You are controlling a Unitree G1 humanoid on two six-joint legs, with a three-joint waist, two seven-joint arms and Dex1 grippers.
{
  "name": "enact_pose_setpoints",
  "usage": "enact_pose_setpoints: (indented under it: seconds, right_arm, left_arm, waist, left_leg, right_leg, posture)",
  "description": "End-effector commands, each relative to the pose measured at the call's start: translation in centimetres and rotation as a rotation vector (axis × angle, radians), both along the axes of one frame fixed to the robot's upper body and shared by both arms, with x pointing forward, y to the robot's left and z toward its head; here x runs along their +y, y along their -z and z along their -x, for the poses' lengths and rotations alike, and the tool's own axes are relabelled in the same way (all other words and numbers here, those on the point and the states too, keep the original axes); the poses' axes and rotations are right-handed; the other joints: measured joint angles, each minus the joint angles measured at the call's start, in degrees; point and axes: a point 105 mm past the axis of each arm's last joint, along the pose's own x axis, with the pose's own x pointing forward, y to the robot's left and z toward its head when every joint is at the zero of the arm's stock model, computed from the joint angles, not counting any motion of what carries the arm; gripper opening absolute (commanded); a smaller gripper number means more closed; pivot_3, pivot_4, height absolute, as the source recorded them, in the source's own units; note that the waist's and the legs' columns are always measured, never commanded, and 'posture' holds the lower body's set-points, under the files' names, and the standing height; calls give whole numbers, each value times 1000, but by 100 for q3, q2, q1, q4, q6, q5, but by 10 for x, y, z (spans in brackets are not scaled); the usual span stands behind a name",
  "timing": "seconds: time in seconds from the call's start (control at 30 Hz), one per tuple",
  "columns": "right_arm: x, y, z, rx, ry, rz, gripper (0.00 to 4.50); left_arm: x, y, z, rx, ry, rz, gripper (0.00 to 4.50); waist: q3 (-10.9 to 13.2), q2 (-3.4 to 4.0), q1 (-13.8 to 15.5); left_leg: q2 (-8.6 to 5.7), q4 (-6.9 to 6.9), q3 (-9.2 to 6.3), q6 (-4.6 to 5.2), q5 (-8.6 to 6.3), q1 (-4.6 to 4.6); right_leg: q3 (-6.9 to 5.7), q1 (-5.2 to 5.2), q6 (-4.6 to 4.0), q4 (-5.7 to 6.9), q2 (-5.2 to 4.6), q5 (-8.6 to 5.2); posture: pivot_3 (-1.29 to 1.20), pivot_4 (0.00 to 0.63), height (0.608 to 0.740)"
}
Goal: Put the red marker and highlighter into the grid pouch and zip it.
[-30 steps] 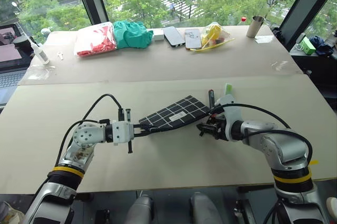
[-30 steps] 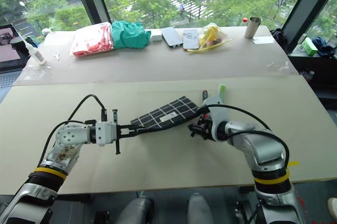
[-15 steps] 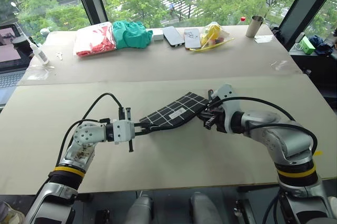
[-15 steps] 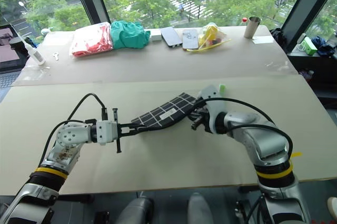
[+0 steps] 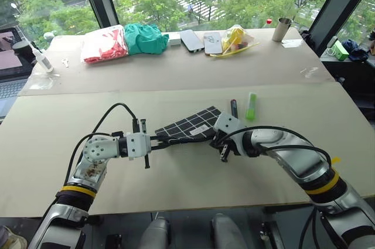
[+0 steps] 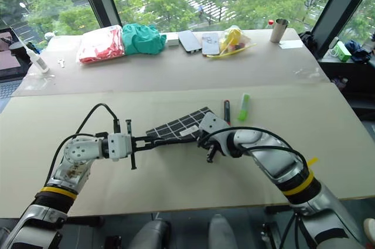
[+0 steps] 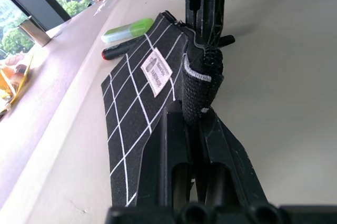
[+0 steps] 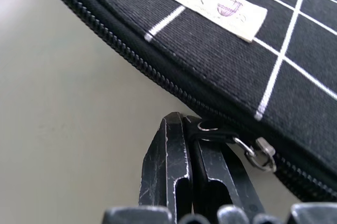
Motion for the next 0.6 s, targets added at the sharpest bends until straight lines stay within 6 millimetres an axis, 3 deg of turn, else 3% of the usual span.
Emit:
enact_pose_setpoints:
  seconds: [0.03, 0.13, 0.23, 0.4, 0.6]
  right_arm:
    - [18, -27, 12, -7, -132, -109, 25]
    - [33, -31, 42, 47, -312, -142, 25]
    - [38, -23, 52, 62, -386, -109, 25]
    - [49, -10, 28, 60, -305, -94, 25]
    - [55, -13, -5, 16, -208, -105, 25]
  left_arm:
    - [-1, -12, 1, -45, 2, 28, 0]
    - [-2, -12, 2, -44, 1, 30, 0]
    - [-3, -13, 1, -44, 2, 33, 0]
    - [-4, -13, 1, -43, 6, 34, 0]
    - [-6, -13, 1, -43, 11, 35, 0]
  waist:
    - [0, 0, 1]
    - [0, 0, 10]
    - [0, 0, 26]
    - [0, 0, 16]
    - [0, 0, 10]
  left_leg:
    - [0, 0, 0, 0, 0, -4]
    - [0, 0, -1, 0, 0, -8]
    - [0, 1, -2, 0, 0, -9]
    - [-1, 2, -1, 0, 0, -7]
    - [-1, 0, -3, -1, 1, -7]
  right_leg:
    - [0, -3, 0, -1, 0, 0]
    - [-1, -5, 0, -3, 0, 0]
    - [-2, -2, 0, -6, -1, 0]
    - [-2, -3, 0, -5, -1, 0]
    - [-1, -8, 0, 0, -1, 0]
  posture:
    - [0, 150, 740]
    - [0, 150, 740]
    - [0, 150, 740]
    - [0, 150, 740]
    - [0, 150, 740]
